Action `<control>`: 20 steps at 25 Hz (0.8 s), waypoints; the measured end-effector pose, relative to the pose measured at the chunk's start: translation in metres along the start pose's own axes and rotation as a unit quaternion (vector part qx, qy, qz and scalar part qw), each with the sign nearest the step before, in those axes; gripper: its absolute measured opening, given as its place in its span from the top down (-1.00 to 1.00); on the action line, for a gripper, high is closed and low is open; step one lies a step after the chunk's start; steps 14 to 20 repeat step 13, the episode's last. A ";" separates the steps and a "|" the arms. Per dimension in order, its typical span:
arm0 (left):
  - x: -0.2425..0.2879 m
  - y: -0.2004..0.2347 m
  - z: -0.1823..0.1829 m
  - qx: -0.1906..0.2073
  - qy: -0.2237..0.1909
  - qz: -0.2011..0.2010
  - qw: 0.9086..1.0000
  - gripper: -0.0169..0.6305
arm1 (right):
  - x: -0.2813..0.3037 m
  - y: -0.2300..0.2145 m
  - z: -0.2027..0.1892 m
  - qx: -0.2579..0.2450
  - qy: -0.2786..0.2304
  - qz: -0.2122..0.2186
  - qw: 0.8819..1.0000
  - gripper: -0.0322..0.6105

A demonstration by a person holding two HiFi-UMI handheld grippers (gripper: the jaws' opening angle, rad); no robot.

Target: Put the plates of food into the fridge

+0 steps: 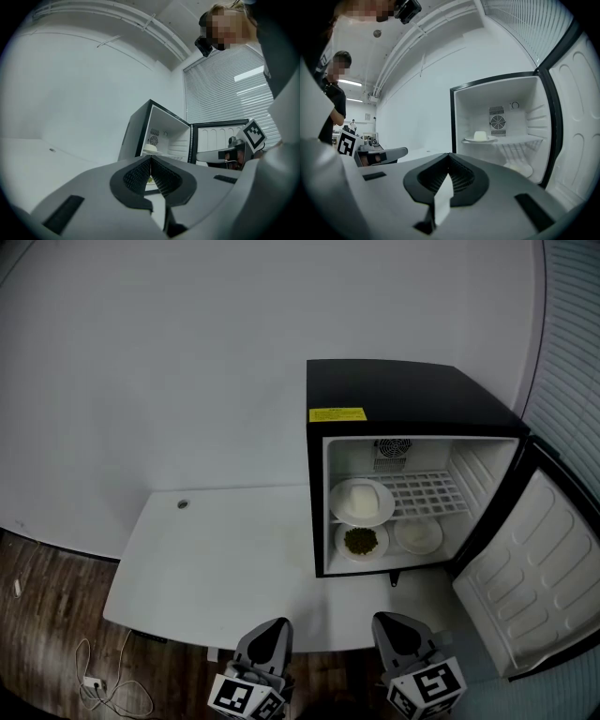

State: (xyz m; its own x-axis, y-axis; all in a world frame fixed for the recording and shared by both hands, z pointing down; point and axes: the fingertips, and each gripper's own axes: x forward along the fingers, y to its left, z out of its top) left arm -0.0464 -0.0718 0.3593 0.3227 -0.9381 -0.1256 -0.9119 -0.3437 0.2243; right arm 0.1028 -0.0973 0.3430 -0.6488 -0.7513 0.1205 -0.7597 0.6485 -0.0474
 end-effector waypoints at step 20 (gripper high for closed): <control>-0.001 -0.003 0.021 0.034 -0.012 0.013 0.999 0.92 | -0.003 0.007 0.001 -0.021 0.003 0.013 1.000 0.89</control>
